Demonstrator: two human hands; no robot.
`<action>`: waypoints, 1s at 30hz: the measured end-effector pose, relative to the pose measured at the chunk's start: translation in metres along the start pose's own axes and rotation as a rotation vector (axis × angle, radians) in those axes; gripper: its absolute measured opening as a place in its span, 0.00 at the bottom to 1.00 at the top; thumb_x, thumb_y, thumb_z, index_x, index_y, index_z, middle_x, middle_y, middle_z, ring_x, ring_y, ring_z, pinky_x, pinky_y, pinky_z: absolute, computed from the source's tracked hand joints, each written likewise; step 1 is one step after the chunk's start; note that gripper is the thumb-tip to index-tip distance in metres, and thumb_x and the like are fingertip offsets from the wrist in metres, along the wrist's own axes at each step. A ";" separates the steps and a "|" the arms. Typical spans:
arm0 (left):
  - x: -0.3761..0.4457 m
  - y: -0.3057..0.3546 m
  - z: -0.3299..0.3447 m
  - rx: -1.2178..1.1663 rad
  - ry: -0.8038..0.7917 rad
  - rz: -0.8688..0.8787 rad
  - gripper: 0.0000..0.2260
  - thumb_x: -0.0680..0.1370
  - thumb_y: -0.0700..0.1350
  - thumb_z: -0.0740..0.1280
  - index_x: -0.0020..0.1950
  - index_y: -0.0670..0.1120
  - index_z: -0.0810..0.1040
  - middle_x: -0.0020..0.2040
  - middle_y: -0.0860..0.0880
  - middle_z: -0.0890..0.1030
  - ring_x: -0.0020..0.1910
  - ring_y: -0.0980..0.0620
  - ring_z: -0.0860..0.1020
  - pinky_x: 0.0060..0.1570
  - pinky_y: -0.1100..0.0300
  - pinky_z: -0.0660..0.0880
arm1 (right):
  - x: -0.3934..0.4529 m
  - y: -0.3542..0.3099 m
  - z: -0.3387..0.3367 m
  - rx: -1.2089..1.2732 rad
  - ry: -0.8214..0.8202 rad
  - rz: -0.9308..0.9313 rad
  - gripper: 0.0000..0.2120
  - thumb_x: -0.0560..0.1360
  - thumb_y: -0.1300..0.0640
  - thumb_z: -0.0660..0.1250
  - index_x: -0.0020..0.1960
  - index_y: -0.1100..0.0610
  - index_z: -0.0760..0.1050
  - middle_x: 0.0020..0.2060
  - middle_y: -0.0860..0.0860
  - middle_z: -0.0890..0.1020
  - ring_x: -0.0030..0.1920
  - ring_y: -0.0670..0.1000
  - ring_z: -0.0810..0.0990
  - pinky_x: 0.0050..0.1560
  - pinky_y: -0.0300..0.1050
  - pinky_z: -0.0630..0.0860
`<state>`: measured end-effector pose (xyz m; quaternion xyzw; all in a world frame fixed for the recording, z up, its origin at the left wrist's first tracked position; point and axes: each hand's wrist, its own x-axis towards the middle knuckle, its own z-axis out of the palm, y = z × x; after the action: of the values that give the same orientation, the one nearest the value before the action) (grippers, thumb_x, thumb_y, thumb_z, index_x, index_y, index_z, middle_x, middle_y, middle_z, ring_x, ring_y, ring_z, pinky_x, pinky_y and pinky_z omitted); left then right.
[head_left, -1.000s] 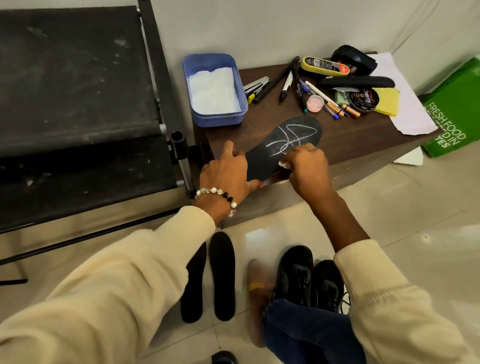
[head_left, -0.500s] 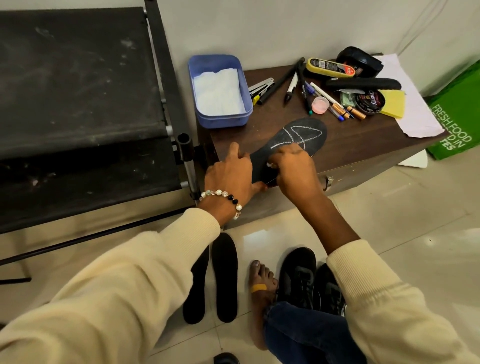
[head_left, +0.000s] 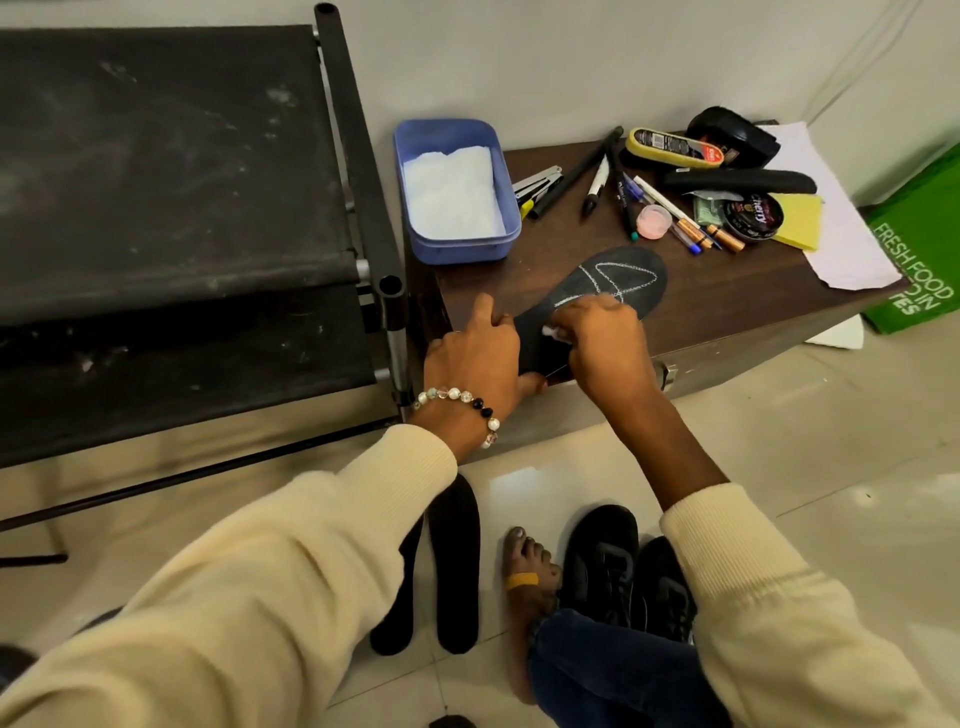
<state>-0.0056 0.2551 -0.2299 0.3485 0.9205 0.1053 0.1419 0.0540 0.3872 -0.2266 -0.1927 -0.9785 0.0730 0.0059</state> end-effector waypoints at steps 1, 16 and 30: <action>0.000 0.000 0.000 0.002 0.000 -0.002 0.29 0.72 0.61 0.71 0.66 0.46 0.72 0.66 0.46 0.64 0.49 0.43 0.77 0.50 0.49 0.77 | 0.003 0.006 0.001 0.008 0.024 0.041 0.16 0.75 0.66 0.64 0.61 0.58 0.77 0.58 0.57 0.78 0.59 0.56 0.74 0.57 0.47 0.71; -0.001 0.001 -0.003 0.003 -0.016 -0.007 0.30 0.72 0.61 0.70 0.67 0.45 0.71 0.68 0.46 0.63 0.51 0.41 0.77 0.52 0.49 0.75 | 0.018 0.003 0.010 0.032 0.144 0.139 0.14 0.76 0.67 0.61 0.59 0.62 0.78 0.57 0.59 0.76 0.59 0.57 0.72 0.52 0.42 0.66; -0.004 0.002 -0.005 -0.027 -0.013 -0.004 0.27 0.72 0.60 0.70 0.64 0.45 0.73 0.67 0.46 0.64 0.49 0.40 0.77 0.51 0.49 0.74 | 0.020 -0.013 0.012 -0.025 0.092 0.054 0.11 0.76 0.60 0.62 0.53 0.61 0.81 0.48 0.60 0.80 0.50 0.61 0.77 0.47 0.49 0.71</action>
<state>-0.0033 0.2537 -0.2238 0.3453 0.9188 0.1151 0.1526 0.0299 0.3810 -0.2365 -0.2222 -0.9725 0.0519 0.0463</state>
